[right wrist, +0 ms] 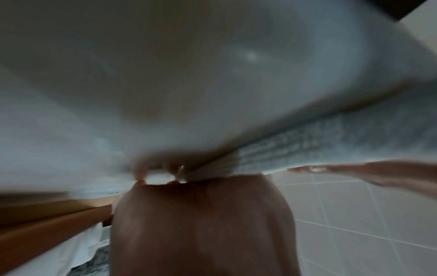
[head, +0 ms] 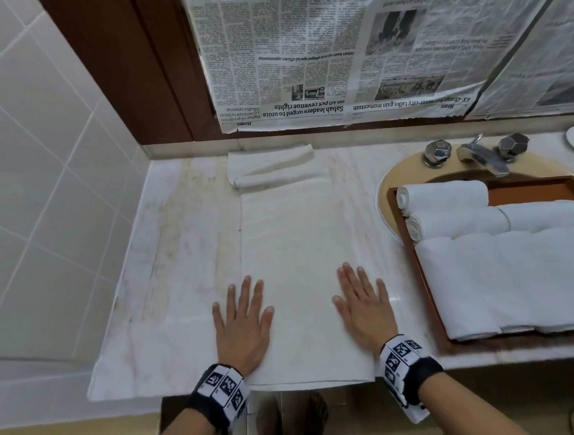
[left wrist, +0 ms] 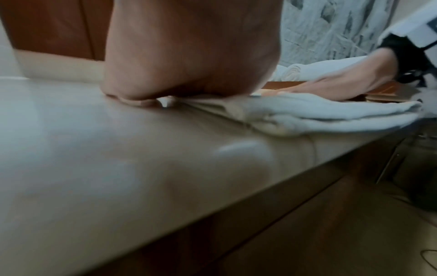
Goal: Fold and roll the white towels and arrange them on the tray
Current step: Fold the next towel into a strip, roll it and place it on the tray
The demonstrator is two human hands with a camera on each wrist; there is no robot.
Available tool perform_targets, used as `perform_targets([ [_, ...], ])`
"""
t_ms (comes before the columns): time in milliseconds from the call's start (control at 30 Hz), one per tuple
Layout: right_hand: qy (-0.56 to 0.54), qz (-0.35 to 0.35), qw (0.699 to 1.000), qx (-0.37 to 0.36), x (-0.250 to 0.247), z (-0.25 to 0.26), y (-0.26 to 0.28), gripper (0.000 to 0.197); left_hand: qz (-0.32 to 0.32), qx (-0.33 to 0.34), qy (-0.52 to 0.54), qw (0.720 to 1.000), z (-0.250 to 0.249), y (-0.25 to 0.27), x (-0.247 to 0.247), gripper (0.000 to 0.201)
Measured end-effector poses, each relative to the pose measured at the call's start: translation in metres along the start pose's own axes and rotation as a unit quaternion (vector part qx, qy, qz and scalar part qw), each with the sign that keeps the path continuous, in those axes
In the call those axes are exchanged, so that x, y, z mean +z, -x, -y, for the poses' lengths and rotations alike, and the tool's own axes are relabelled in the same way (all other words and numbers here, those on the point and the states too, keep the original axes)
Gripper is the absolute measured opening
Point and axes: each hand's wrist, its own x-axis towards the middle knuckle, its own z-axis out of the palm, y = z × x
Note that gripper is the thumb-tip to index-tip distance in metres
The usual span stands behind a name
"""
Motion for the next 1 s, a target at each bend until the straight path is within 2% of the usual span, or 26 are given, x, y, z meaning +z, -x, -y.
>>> perform_targets([
  [100,-0.036,-0.037,0.998,0.043,0.002,-0.001,0.013,0.068,-0.008,-0.022,0.013,1.0,0.001,0.009,0.0,0.063],
  [267,-0.039,-0.051,0.997,-0.038,0.025,0.026,0.046,0.062,-0.006,0.023,-0.012,1.0,-0.014,0.047,0.018,0.063],
  [333,-0.028,-0.054,0.997,-0.038,0.032,0.026,0.049,0.063,-0.018,0.019,-0.019,0.999,-0.014,0.051,0.023,0.063],
  [533,-0.015,-0.047,0.998,-0.043,0.022,0.021,0.023,0.064,-0.025,0.001,-0.035,0.999,-0.015,0.029,0.02,0.063],
  [800,-0.034,-0.041,0.998,-0.041,0.005,0.021,-0.01,0.072,-0.001,-0.016,-0.023,1.0,-0.027,-0.002,0.004,0.068],
  [900,-0.08,-0.092,0.991,-0.055,0.006,0.016,0.004,0.066,0.003,-0.005,-0.009,1.0,-0.023,0.005,0.001,0.073],
  [1000,-0.099,-0.165,0.973,-0.13,0.01,0.004,0.035,0.049,-0.038,0.078,0.044,0.995,-0.01,0.023,-0.003,0.068],
])
